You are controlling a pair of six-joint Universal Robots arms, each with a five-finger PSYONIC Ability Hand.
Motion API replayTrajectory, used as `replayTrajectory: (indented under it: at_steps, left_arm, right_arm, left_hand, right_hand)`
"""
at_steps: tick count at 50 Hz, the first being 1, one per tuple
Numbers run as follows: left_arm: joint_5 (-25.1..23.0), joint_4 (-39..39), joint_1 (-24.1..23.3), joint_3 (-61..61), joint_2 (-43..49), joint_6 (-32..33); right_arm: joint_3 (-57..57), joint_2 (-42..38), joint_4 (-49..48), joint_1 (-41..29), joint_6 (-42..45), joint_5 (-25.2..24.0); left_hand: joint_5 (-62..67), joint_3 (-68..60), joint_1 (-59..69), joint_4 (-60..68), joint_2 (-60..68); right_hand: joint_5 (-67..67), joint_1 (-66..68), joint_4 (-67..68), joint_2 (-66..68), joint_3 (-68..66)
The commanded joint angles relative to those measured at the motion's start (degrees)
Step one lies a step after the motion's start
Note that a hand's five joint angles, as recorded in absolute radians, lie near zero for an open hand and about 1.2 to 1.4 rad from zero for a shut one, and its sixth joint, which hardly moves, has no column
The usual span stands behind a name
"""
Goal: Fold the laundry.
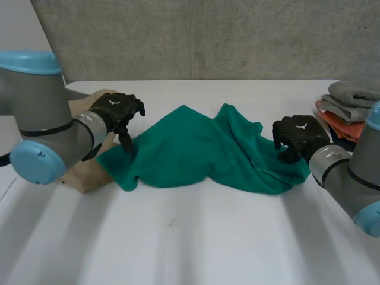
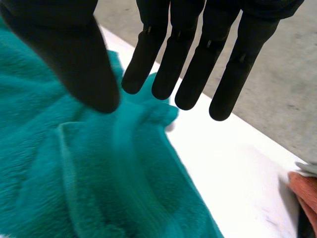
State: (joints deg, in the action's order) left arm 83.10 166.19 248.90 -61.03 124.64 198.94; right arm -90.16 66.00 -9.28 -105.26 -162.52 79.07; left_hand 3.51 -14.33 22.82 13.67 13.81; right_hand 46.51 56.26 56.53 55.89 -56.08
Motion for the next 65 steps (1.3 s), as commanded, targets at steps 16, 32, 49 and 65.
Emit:
replayTrajectory:
  at_steps: [16,32,49,65]
  left_arm:
    - [1.8,3.0,-2.01,-11.04,-2.83,11.47]
    - [2.6,6.43,-5.17,-10.25,3.24,15.16]
    - [9.53,9.51,-6.23,-5.59,9.75,22.45]
    - [7.26,8.54,-9.04,-12.62,-23.29,5.77]
  right_arm:
    - [2.97,-7.91,7.52,-0.29,1.86,2.76]
    - [2.01,-7.91,3.04,-1.44,-0.96,1.44]
    - [-1.16,12.47,3.04,-0.38,-4.2,-1.9]
    - [12.54,17.76,1.02,1.99,1.5,3.72]
  left_hand:
    - [-0.78,1.59,-10.08,-0.93,-1.08]
    - [-2.97,3.78,-12.27,-3.12,-3.27]
    - [60.96,-60.14,51.65,60.8,60.66]
    - [66.49,-65.67,57.18,66.33,66.19]
  right_hand:
    - [-24.81,-24.56,-24.83,-24.18,24.38]
    - [23.49,23.74,23.47,24.11,-23.92]
    - [23.49,23.74,23.47,24.11,-23.92]
    - [23.49,23.74,23.47,24.11,-23.92]
